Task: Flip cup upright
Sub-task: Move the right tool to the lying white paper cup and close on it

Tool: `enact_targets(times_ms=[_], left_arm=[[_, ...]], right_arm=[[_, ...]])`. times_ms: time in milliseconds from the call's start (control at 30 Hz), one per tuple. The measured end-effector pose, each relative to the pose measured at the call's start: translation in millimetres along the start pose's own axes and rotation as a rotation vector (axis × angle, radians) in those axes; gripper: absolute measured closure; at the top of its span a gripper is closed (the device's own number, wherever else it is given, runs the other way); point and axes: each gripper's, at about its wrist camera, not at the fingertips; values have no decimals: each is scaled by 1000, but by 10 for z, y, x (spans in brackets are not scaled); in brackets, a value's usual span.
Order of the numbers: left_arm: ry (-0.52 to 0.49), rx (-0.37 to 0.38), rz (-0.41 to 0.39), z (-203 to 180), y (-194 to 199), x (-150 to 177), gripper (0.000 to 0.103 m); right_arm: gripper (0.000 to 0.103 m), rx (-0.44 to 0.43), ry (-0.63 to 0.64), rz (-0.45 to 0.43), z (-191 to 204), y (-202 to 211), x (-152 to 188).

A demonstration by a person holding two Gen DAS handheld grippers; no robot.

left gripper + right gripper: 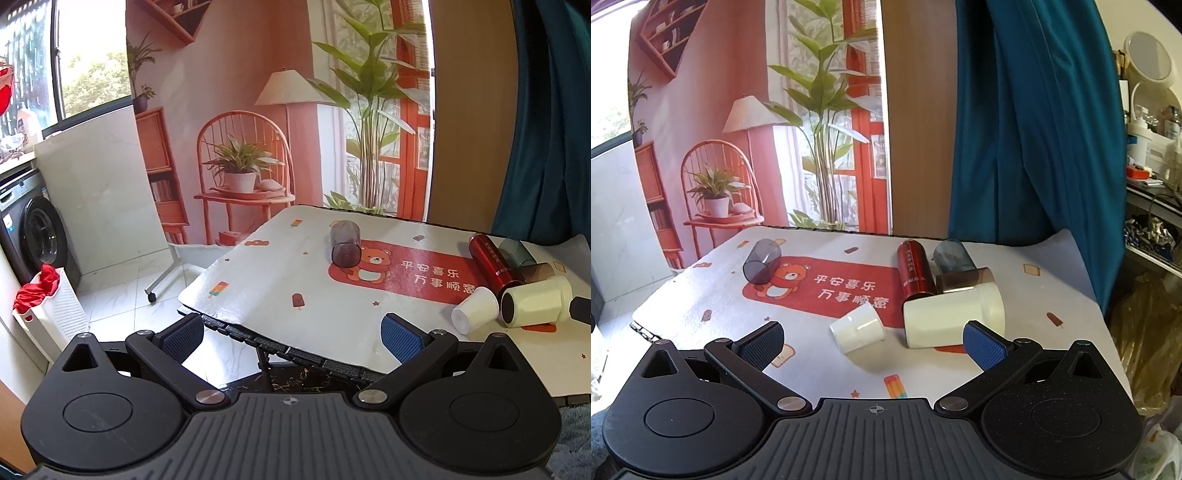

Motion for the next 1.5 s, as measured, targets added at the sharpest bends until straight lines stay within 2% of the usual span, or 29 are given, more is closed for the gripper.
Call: enact_targets(times_ms=[333,567,700,833,1000,1067,1167,1300,1500], left_arm=[[-32,21,10,-16,-244,-114,0],[-18,19,71,9,-676,-186,0],[-5,10,115,72,-964,-186,0],[18,-4,166,178,-1212,-165,0],[61,-25,215,337,-1413,-130,0],[80,-30,226,399,-1470,-117,0],[107,-38,236,486,-1555,-103,0],[144,-35,261,555,-1644,-74,0],[178,7,290,614,-1734,-29,0]], right_arm=[[0,-20,1,55,40,-264,-21],[0,-48,13,120,135,-686,-23],[1,-83,-27,204,215,-1037,33],[11,-105,-57,312,361,-1411,112],[15,-124,-150,428,547,-1835,153],[23,-121,-179,461,617,-1977,154],[28,-101,-208,476,704,-2150,120],[30,-55,-244,453,785,-2319,57],[35,-19,-274,472,877,-2551,-11]])
Point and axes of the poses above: each gripper's, at about its wrist camera, not at the fingertips, and y roughly against the way its jaws point, z to its left, x to its underside, and after that the axes turned 14 degrees about x, right-handed
